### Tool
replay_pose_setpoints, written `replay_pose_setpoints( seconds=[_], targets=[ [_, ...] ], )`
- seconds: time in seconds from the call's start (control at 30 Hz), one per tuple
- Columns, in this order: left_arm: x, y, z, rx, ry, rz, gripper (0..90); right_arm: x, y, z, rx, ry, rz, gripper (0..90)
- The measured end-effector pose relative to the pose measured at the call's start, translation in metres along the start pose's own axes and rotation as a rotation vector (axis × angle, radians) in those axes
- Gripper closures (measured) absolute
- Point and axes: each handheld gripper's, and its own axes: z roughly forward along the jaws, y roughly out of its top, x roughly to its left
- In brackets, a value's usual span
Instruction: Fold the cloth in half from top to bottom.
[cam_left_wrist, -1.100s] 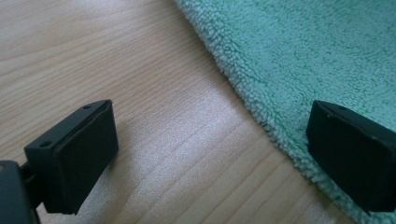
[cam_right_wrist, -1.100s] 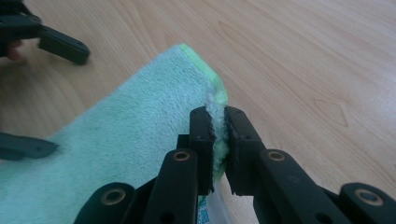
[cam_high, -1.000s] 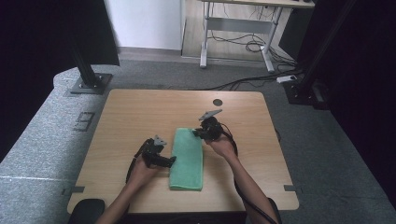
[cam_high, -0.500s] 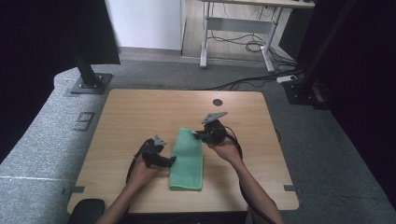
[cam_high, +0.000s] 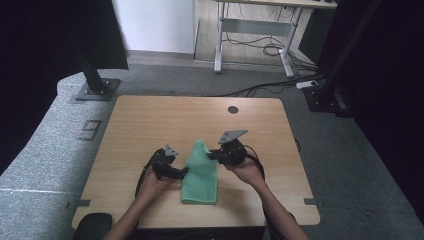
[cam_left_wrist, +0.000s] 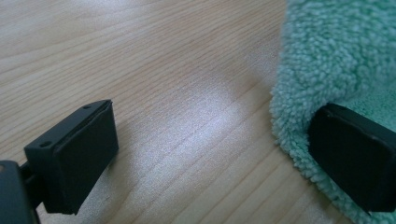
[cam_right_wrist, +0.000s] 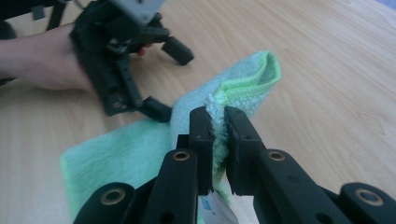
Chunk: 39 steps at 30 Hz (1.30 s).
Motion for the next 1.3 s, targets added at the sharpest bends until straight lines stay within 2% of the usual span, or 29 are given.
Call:
replay_pose_setpoints(
  seconds=[0.2,0.43,0.8,1.3],
  targets=[
    [0.000,0.000,0.000,0.000,0.002,-0.002,2.5,0.016,-0.006,-0.005,0.005,0.025,-0.028,81.3],
    [0.000,0.000,0.000,0.000,0.003,-0.002,2.5,0.030,-0.019,-0.007,0.022,0.049,-0.031,81.3],
    [0.000,0.000,0.000,0.000,0.003,-0.002,2.4,0.038,-0.046,-0.001,0.071,0.069,-0.017,81.2],
    [0.000,0.000,0.000,0.000,0.002,-0.002,2.4,0.044,-0.077,0.017,0.144,0.087,0.002,80.4]
  ],
)
